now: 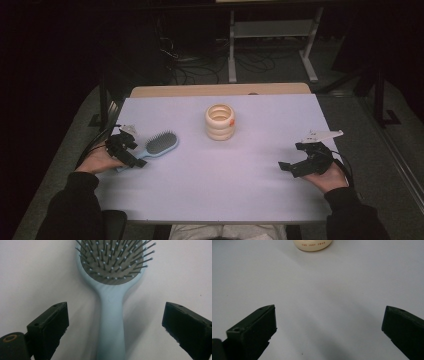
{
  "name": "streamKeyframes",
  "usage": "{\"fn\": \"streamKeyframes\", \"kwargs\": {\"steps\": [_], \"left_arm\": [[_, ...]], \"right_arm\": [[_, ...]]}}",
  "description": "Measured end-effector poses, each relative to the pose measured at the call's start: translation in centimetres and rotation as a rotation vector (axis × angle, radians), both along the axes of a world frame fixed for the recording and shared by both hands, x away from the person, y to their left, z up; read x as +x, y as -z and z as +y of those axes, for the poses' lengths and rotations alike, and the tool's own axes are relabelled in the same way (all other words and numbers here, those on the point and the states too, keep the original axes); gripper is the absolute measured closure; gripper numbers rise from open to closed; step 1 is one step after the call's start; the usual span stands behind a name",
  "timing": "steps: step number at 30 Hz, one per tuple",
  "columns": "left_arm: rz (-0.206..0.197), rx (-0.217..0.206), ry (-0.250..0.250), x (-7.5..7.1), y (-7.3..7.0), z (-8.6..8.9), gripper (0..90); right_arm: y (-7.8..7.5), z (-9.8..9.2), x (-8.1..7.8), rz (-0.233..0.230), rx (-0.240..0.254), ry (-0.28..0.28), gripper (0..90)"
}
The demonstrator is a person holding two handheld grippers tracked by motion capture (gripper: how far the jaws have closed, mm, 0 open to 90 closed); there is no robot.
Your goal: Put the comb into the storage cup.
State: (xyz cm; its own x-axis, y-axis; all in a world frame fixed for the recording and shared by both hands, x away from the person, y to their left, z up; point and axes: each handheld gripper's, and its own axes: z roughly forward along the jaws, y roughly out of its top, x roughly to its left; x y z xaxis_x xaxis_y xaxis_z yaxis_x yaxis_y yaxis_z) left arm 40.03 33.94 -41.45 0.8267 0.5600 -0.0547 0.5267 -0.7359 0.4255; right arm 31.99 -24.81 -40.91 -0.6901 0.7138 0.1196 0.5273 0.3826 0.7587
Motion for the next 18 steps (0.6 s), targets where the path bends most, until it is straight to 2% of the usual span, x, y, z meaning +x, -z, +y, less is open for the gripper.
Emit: {"fn": "streamKeyframes", "kwargs": {"steps": [4, 10, 13, 16, 18], "left_arm": [[-0.032, -0.013, -0.005, -0.08, -0.28, 0.07, 15.9], [-0.044, -0.022, 0.018, -0.14, -0.23, -0.15, 29.4], [-0.038, -0.015, 0.018, -0.08, 0.03, -0.3, 33.3], [-0.017, -0.037, 0.012, -0.09, 0.25, -0.31, 34.2], [-0.021, -0.031, 0.009, -0.14, 0.32, -0.34, 37.0]], "right_arm": [[-0.02, 0.0, -0.02, 0.001, 0.001, 0.001, 0.0], [0.0, 0.0, -0.02, 0.0, 0.0, 0.001, 0.0], [-0.01, 0.01, -0.03, 0.0, 0.0, 0.001, 0.0], [-0.03, -0.02, -0.05, 0.001, 0.002, 0.003, 0.0], [-0.02, -0.03, -0.05, 0.001, 0.002, 0.004, 0.0]]}}
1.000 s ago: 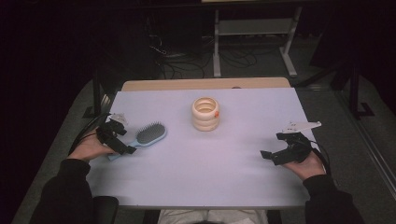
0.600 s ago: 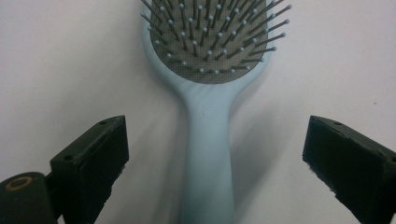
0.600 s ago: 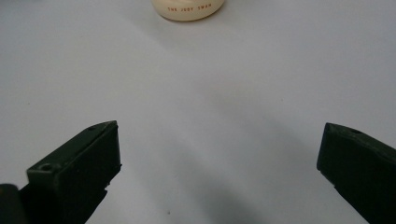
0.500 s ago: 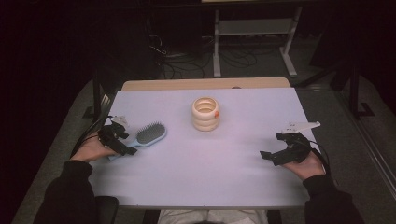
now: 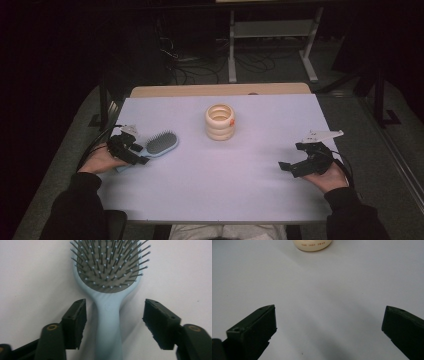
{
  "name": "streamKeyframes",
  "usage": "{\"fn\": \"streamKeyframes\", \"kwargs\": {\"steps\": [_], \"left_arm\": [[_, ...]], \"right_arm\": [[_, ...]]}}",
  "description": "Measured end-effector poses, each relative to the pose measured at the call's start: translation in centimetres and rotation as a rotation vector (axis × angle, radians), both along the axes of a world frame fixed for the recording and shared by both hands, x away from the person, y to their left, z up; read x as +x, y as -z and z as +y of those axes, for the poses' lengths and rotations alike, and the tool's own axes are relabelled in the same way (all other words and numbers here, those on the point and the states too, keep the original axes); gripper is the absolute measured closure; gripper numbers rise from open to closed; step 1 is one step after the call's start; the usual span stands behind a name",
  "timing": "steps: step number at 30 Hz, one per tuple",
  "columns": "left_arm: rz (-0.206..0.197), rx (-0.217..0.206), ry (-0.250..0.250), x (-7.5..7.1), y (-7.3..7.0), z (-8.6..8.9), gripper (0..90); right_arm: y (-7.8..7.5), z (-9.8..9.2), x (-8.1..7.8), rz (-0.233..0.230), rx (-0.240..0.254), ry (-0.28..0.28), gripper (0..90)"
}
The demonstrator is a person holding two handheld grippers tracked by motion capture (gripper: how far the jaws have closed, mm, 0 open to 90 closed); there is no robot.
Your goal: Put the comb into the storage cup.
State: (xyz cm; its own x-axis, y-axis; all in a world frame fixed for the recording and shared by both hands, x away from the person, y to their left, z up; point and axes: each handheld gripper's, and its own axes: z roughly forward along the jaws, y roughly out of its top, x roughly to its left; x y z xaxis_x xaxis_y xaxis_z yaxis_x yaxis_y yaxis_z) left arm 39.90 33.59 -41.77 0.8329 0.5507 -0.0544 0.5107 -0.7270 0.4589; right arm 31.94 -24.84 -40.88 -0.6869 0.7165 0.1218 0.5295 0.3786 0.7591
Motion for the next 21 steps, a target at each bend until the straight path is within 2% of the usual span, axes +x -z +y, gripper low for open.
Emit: {"fn": "streamKeyframes", "kwargs": {"steps": [3, 8, 9, 10, 13, 17, 21], "left_arm": [[-0.006, 0.009, -0.004, 0.06, -0.01, 0.01, 43.2], [-0.012, 0.046, -0.029, 0.21, 0.36, -0.14, 52.1], [-0.024, 0.049, -0.034, 0.17, 0.41, -0.17, 58.3], [-0.025, 0.049, -0.038, 0.18, 0.38, -0.17, 58.3], [-0.033, 0.062, -0.034, 0.15, 0.3, -0.22, 66.7], [-0.038, 0.063, -0.036, 0.11, 0.31, -0.29, 69.4], [-0.08, 0.07, -0.06, 0.01, 0.36, -0.24, 69.9]], "right_arm": [[0.03, 0.03, 0.01, 0.001, -0.004, -0.002, 0.0], [0.04, 0.0, 0.03, 0.002, -0.006, 0.001, 0.0], [0.05, 0.02, 0.01, 0.003, -0.009, 0.002, 0.0], [0.05, 0.02, 0.01, 0.003, -0.009, 0.002, 0.0], [0.07, -0.03, 0.01, 0.004, -0.006, 0.008, 0.0], [0.09, 0.0, 0.03, 0.006, -0.008, 0.006, 0.0], [0.04, -0.05, -0.01, 0.004, -0.005, 0.008, 0.0]]}}
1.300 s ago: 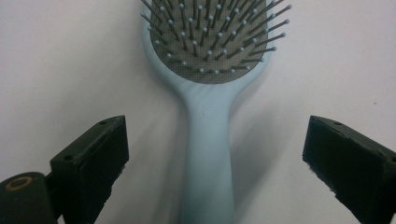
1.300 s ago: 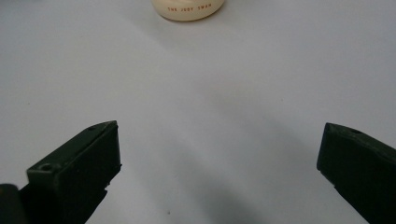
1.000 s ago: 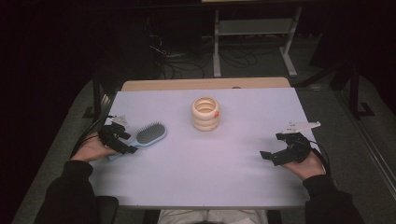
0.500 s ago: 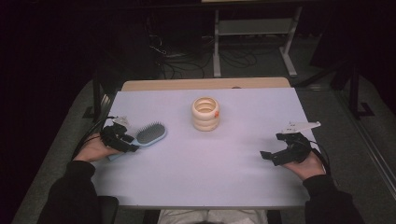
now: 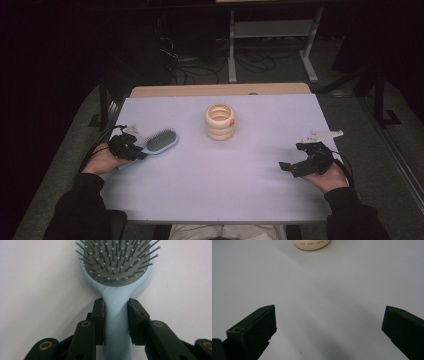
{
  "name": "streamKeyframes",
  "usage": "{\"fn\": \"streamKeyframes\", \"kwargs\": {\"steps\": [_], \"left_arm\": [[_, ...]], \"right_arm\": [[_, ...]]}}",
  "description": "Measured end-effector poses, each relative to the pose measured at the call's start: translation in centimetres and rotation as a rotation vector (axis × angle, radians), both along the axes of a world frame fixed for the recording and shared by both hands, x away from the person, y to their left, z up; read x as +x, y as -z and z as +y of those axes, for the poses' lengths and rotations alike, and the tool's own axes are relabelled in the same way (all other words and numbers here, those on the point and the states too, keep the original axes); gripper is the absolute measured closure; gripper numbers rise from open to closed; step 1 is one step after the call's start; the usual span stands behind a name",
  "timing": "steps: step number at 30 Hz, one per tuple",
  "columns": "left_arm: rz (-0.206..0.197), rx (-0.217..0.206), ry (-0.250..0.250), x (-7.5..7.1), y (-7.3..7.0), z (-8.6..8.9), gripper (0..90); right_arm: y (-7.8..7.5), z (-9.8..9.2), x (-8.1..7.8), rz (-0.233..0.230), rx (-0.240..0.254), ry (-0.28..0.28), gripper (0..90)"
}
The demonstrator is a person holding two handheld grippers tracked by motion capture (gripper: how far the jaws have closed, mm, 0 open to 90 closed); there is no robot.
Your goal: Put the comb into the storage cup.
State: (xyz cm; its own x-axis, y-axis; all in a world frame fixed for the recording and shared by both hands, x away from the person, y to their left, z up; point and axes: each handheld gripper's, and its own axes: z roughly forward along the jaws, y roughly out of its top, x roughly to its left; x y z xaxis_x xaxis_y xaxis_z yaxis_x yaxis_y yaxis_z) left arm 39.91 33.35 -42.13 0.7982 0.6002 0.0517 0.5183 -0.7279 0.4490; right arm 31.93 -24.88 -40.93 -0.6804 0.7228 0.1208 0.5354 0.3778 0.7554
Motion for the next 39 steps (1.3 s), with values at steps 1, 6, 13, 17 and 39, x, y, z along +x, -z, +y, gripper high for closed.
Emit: {"fn": "streamKeyframes", "kwargs": {"steps": [1, 6, 13, 17, 39], "left_arm": [[-0.008, 0.001, -0.001, 0.0, 0.0, 0.0, 69.8], [-0.027, 0.0, -0.008, -0.1, -0.2, 0.2, 69.9], [-0.042, -0.022, -0.023, -0.3, -0.8, 0.1, 69.8], [-0.052, -0.023, -0.011, -0.5, -1.2, 0.0, 69.8], [-0.119, -0.006, 0.052, -0.9, -5.4, -2.6, 69.8]], "right_arm": [[0.0, 0.0, 0.0, 0.0, 0.001, 0.0, 0.0], [0.0, 0.0, 0.0, 0.0, 0.002, -0.001, 0.0], [0.0, 0.0, 0.0, 0.001, 0.002, -0.001, 0.0], [0.0, -0.1, -0.1, -0.002, 0.005, -0.003, 0.0], [-0.3, -0.2, -0.2, -0.013, 0.018, -0.001, 0.0]]}}
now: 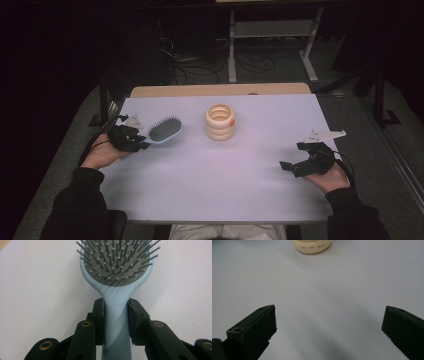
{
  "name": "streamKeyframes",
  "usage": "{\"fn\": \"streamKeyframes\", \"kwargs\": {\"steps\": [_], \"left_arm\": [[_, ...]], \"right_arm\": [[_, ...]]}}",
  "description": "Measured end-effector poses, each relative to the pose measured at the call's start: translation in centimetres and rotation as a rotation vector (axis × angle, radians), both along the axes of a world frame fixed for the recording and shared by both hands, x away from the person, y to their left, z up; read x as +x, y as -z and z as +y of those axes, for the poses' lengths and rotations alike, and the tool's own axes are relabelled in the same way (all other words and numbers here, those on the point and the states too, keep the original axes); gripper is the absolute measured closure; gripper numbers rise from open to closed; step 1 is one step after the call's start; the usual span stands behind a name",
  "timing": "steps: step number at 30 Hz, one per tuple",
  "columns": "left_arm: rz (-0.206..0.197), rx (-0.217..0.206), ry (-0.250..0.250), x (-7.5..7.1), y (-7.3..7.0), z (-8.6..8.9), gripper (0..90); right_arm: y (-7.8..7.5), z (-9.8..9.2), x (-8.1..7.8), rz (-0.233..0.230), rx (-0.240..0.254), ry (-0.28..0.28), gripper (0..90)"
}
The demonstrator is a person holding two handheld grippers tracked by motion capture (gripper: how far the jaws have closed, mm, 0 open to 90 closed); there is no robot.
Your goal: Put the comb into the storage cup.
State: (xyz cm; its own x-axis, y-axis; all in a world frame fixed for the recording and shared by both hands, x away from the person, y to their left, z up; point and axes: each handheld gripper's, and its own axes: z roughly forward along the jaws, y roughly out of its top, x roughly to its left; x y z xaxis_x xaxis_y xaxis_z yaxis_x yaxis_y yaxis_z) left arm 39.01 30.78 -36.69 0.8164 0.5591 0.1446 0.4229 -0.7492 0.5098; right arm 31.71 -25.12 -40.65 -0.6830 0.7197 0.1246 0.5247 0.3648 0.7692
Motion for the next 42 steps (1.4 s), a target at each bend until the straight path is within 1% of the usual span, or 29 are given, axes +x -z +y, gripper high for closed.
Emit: {"fn": "streamKeyframes", "kwargs": {"steps": [2, 9, 13, 15, 18, 21, 23, 25, 28, 30, 32, 35, 37, 42], "left_arm": [[-0.004, -0.005, -0.002, 0.0, -0.4, -0.1, 69.8], [-0.018, -0.01, 0.018, 0.0, -1.9, -0.7, 69.8], [-0.016, -0.02, 0.016, 0.0, -2.6, -1.0, 69.8], [-0.021, -0.024, 0.014, 0.1, -2.9, -1.2, 69.8], [-0.041, -0.033, 0.02, 0.1, -3.6, -1.5, 69.8], [-0.055, -0.031, 0.03, 0.1, -4.2, -1.8, 69.8], [-0.066, -0.042, 0.031, 0.1, -4.6, -2.0, 69.8], [-0.07, -0.047, 0.034, 0.1, -4.8, -2.2, 69.8], [-0.073, -0.042, 0.045, 0.1, -5.1, -2.5, 69.8], [-0.078, -0.048, 0.05, 0.1, -5.3, -2.7, 69.8], [-0.071, -0.056, 0.058, 0.1, -5.5, -2.7, 69.8], [-0.08, -0.053, 0.064, 0.1, -5.8, -3.0, 69.8], [-0.083, -0.067, 0.071, 0.1, -6.0, -3.3, 69.8], [-0.088, -0.065, 0.087, 0.2, -6.3, -4.0, 69.8]], "right_arm": [[0.0, 0.0, 0.0, 0.001, 0.001, 0.0, 0.0], [-0.1, 0.0, -0.1, -0.005, 0.004, -0.002, 0.0], [-0.2, 0.0, -0.2, -0.008, 0.007, -0.002, 0.0], [-0.2, 0.0, -0.2, -0.007, 0.006, -0.001, 0.0], [-0.2, 0.0, -0.2, -0.011, 0.008, 0.001, 0.0], [-0.2, 0.0, -0.2, -0.01, 0.007, 0.001, 0.0], [-0.2, 0.0, -0.2, -0.012, 0.006, 0.0, 0.0], [-0.2, 0.0, -0.2, -0.012, 0.006, 0.0, 0.0], [-0.2, 0.0, -0.2, -0.012, 0.007, 0.001, 0.0], [-0.2, 0.0, -0.2, -0.011, 0.007, 0.0, 0.0], [-0.2, 0.0, -0.2, -0.011, 0.007, 0.0, 0.0], [-0.2, 0.0, -0.2, -0.012, 0.008, 0.0, 0.0], [-0.2, 0.0, -0.2, -0.011, 0.007, -0.001, 0.0], [-0.3, 0.0, -0.2, -0.012, 0.007, -0.001, 0.0]]}}
